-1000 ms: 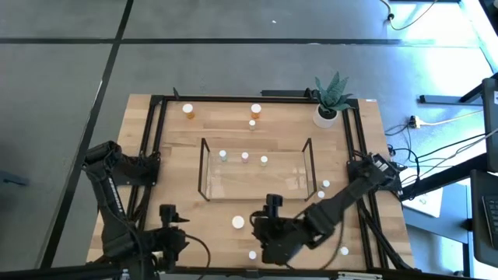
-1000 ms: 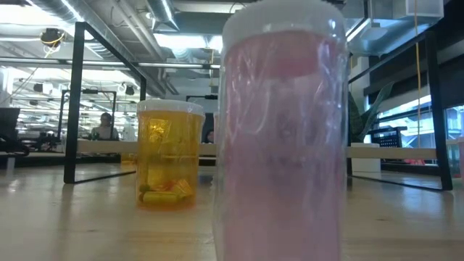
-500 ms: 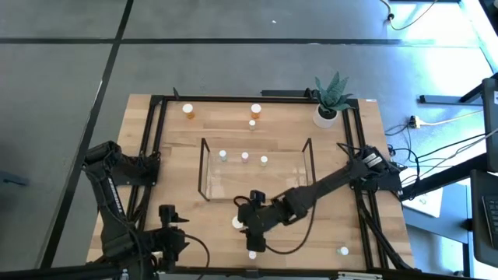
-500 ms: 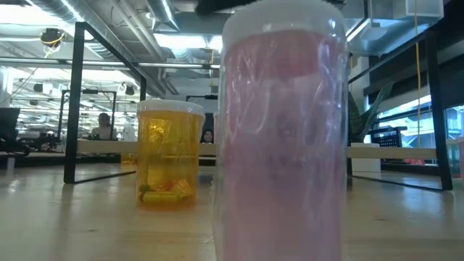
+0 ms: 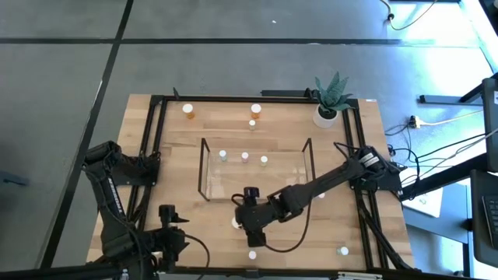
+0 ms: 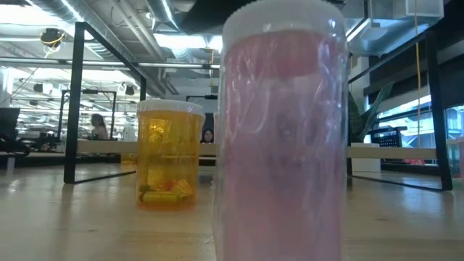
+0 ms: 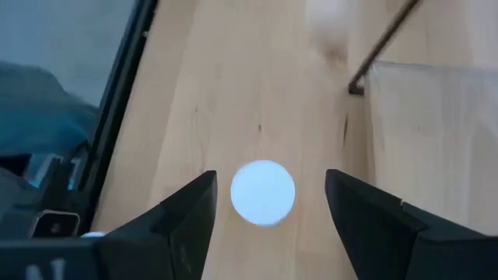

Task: Pick and place medicine bottles onto shelf by color
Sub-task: Put the bottom orange pill bottle on the shelf

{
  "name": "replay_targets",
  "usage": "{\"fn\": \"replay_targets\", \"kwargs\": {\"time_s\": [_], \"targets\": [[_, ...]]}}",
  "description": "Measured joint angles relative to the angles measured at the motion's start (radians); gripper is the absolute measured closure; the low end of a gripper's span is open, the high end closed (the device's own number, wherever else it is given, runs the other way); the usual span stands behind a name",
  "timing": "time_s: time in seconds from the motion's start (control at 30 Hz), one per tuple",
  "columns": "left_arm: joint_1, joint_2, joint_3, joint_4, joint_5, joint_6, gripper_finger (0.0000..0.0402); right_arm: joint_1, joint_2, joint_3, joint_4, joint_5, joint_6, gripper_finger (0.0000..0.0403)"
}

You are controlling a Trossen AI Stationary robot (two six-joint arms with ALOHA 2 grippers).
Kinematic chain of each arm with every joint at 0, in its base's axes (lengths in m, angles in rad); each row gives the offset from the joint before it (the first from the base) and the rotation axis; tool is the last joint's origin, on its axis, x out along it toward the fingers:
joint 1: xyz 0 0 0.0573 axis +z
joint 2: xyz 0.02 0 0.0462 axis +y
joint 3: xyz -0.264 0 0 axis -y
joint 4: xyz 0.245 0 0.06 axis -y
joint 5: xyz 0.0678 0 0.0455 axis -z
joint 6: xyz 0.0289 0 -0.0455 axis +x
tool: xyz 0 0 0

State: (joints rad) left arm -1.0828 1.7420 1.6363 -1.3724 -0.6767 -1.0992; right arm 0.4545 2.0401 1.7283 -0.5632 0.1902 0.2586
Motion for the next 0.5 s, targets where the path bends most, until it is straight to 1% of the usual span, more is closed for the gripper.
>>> {"fn": "replay_targets", "kwargs": {"time_s": [0.1, 0.17, 0.3, 0.5], "targets": [[0.0, 0.0, 0.0, 0.0, 0.0, 0.002, 0.009, 0.003, 0.016, 0.001, 0.04, -0.001, -0.065, 0.0162], [0.0, 0.0, 0.0, -0.001, -0.001, 0.006, 0.0088, 0.004, 0.02, 0.0, 0.033, -0.008, -0.104, 0.0162], [0.0, 0.0, 0.0, -0.004, -0.044, 0.008, 0.0091, 0.005, 0.021, 0.0, 0.042, -0.002, -0.11, 0.0162], [0.003, 0.0, 0.0, -0.005, -0.046, 0.017, 0.0088, 0.005, 0.021, 0.0, 0.043, 0.0, -0.107, 0.0162]]}}
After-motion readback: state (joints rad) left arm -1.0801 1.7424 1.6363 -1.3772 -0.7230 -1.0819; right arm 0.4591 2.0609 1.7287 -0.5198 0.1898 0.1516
